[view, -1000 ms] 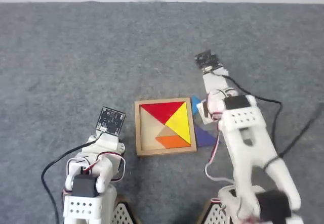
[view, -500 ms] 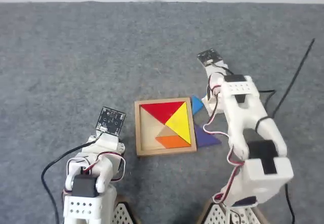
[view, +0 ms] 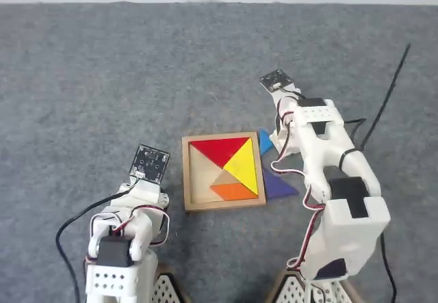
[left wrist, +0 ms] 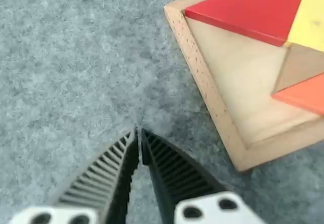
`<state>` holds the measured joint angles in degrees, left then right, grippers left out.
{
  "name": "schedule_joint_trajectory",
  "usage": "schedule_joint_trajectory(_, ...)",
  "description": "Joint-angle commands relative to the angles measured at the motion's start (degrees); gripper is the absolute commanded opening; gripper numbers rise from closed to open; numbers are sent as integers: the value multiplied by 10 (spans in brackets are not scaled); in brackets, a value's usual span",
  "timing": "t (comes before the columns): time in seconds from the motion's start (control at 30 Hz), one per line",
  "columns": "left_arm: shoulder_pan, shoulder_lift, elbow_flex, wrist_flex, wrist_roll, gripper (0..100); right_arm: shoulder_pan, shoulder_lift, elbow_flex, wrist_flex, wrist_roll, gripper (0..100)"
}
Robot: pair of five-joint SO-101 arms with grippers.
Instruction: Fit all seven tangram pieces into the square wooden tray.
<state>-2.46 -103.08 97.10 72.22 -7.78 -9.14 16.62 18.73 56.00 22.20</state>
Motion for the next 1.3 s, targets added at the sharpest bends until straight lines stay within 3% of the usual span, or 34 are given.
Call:
schedule_joint_trajectory(0.0,-3,-14,-7,4,4,13,-4,-6,-21,9,1,125)
schedule_joint_trajectory(0.13,-3,-14,-7,4,4,13,-2,-19,-30,13,-54,0)
schedule_joint_trajectory(0.33,-3,-14,-7,4,4,13,-37,-95,-29,74,-62,8)
schedule_joint_trajectory(0.63,-3,-14,-7,4,4,13,-199,-198,11,102,-62,8)
schedule_joint_trajectory(0.9,-3,-14,-7,4,4,13,-305,-197,10,54,-101,8)
schedule_joint_trajectory(1.27,-3,-14,-7,4,4,13,-355,-65,-71,27,-120,8)
